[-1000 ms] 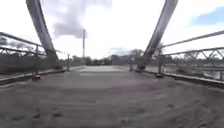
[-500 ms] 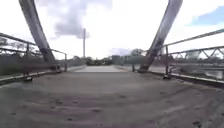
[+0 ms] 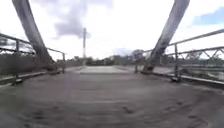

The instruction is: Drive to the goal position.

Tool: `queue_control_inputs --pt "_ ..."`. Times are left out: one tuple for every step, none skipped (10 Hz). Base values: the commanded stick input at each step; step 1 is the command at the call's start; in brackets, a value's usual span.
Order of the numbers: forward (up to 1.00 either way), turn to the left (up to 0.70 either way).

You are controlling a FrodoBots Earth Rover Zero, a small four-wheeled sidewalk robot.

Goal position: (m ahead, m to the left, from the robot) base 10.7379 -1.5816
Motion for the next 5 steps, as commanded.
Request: queue_control_inputs --pt "1.00 0.00" --pt "1.00 0.00" --pt "1.00 0.00" --pt "1.00 0.00" --pt "1.00 0.00"
